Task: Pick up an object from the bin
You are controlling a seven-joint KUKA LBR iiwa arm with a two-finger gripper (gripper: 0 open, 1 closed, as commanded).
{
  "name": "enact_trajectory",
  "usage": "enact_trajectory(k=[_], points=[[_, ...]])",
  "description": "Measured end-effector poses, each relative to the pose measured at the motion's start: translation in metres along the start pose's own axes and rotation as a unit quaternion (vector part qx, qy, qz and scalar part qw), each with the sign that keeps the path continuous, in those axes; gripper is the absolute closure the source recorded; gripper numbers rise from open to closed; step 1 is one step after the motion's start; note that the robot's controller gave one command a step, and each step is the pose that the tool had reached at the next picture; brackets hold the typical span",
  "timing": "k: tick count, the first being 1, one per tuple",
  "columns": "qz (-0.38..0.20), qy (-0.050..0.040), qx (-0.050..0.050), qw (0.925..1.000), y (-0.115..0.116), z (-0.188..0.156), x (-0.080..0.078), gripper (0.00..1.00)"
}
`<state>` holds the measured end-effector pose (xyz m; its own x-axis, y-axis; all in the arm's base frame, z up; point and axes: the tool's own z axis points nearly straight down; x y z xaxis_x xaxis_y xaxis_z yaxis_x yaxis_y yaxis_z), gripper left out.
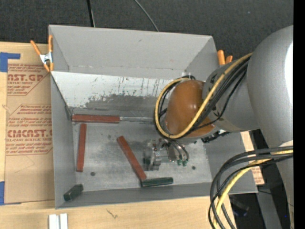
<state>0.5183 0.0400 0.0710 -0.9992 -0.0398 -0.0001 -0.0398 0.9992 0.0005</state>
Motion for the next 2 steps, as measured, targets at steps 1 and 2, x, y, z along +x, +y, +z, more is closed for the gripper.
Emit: enact_trajectory(k=[1,2], points=[[0.000,0.0000,0.000,1.0000,0.000,0.000,0.000,1.00],[-0.020,-0.0050,0.000,0.9998,0.000,-0.197,0.004,1.00]])
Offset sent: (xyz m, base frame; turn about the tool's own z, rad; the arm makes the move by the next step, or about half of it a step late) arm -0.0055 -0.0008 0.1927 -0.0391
